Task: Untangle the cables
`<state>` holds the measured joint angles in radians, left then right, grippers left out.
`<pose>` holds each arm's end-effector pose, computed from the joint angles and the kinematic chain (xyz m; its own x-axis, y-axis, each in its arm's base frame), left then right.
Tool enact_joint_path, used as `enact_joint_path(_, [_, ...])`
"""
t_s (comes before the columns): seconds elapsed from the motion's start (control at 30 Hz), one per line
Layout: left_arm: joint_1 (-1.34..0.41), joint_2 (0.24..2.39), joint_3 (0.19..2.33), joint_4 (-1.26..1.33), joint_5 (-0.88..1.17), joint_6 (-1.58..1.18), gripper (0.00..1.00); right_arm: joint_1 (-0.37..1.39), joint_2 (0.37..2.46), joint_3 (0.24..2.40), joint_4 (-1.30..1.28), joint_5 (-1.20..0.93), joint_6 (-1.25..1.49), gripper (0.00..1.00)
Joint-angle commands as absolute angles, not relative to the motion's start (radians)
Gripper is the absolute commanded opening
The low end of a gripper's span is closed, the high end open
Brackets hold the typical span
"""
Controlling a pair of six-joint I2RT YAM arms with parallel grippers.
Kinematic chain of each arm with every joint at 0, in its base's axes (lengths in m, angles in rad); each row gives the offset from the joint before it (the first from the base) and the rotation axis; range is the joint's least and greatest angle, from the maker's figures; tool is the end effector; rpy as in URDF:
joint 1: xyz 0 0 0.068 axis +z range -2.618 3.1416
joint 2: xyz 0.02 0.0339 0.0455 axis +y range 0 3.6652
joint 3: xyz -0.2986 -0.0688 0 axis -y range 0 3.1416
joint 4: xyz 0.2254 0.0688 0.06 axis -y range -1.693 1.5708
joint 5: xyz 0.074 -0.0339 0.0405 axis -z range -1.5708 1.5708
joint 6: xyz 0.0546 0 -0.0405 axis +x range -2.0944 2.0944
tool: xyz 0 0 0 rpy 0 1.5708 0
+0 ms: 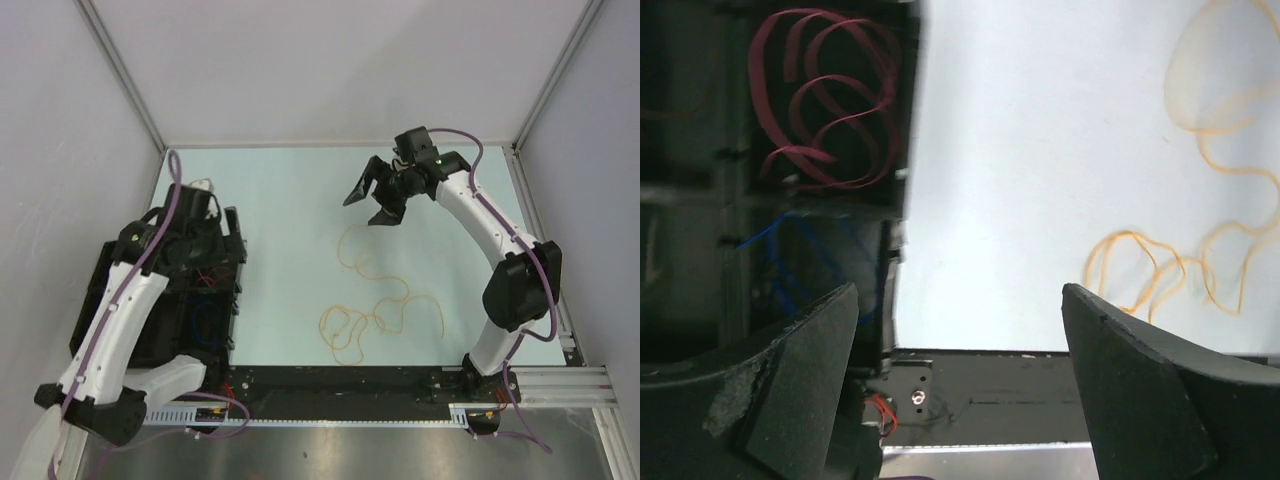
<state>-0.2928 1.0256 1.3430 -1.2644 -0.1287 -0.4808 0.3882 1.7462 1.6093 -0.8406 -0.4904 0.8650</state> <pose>0.1317 -0.0324 0.3921 -0.7882 -0.2414 -0.5661 -0.1693 0.9694 -0.1778 0.3345 0.1646 0.3349 -0.9374 0.3420 -0.0655 0.2094 0.7038 0.6788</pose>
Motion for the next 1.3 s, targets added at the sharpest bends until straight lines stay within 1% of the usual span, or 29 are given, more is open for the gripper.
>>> enact_joint_path(0.0, [-0.423, 1.098, 1.400, -1.152, -0.058, -0.453, 0.87, 0.397, 1.724, 1.711, -1.020, -0.319, 0.747, 0.84])
enact_joint_path(0.2, [-0.561, 1.192, 1.379, -1.077, -0.012, -0.419, 0.84, 0.325, 1.629, 1.530, -1.054, -0.273, 0.773, 0.82])
enact_joint_path(0.3, [-0.626, 1.209, 1.309, -1.031, 0.025, -0.387, 0.83, 0.311, 1.576, 1.476, -1.063, -0.258, 0.775, 0.82])
enact_joint_path(0.6, [-0.831, 1.265, 1.158, -0.905, 0.048, -0.350, 0.85, 0.284, 1.485, 1.398, -1.088, -0.255, 0.781, 0.81])
enact_joint_path(0.67, [-0.847, 1.287, 1.138, -0.881, 0.031, -0.371, 0.85, 0.281, 1.464, 1.376, -1.092, -0.256, 0.782, 0.81])
enact_joint_path(0.83, [-0.876, 1.328, 1.045, -0.753, 0.009, -0.390, 0.81, 0.279, 1.422, 1.342, -1.101, -0.259, 0.790, 0.81])
enact_joint_path(1.03, [-0.908, 1.391, 1.025, -0.701, -0.057, -0.364, 0.74, 0.270, 1.376, 1.325, -1.120, -0.256, 0.787, 0.81])
enact_joint_path(1.1, [-0.917, 1.402, 1.008, -0.667, -0.058, -0.362, 0.71, 0.264, 1.364, 1.322, -1.126, -0.256, 0.787, 0.80])
enact_joint_path(1.27, [-0.940, 1.443, 0.963, -0.598, -0.045, -0.356, 0.68, 0.255, 1.347, 1.321, -1.137, -0.261, 0.787, 0.80])
